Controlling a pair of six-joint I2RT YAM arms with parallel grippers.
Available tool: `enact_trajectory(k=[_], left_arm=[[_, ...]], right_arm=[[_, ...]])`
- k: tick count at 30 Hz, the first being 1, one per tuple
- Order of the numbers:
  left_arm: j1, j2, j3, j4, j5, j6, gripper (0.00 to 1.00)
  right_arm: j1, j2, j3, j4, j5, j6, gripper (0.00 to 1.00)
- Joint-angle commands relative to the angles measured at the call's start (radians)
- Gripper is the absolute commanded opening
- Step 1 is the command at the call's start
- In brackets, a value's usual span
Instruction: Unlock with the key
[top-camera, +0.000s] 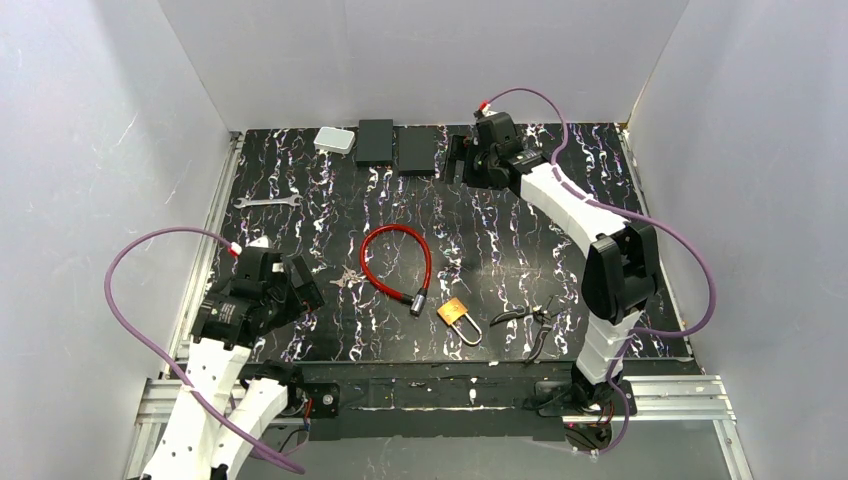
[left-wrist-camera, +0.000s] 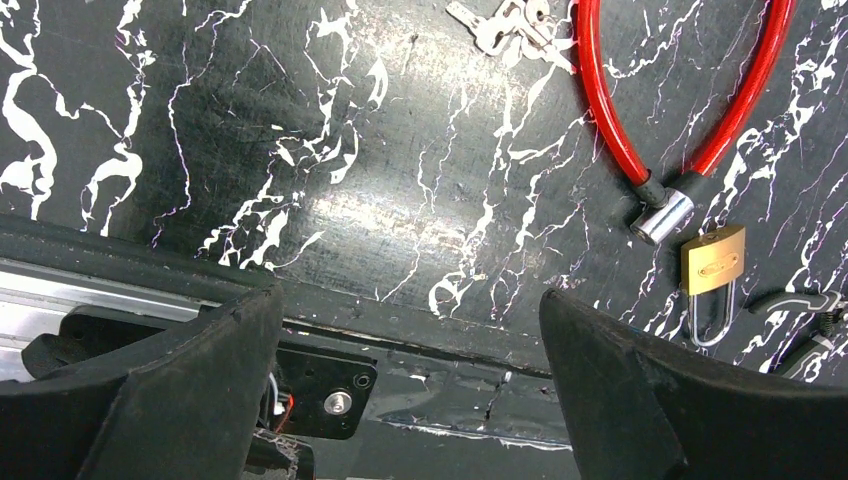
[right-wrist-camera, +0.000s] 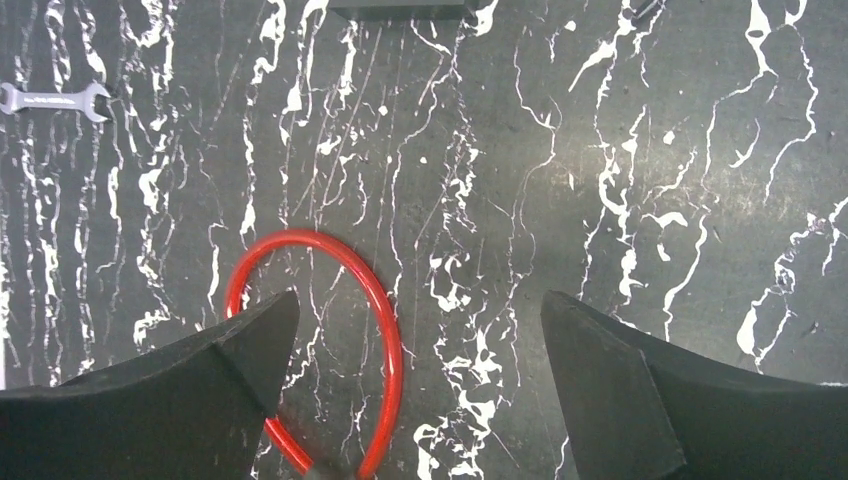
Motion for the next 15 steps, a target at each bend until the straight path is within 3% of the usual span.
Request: enact_trajectory(k=[1,8,15], left_arm=[[-0.004,0.016,0.01,-0.009,0.009,0.009,0.99],[-0.004,0.026,0.012,-0.006,0.018,0.013,0.99],[-0.004,0.015,0.007,0.008,0.035,0.023,0.99]], right_arm=[[0.009,-0.048,-0.011,-0.072,0.088,-0.014,1.0],[0.017,-0.132,-0.154,-0.086,0.06,-0.019,1.0],[0.114,-0.138,-0.16,-0.161,0.139,-0.114,1.0]])
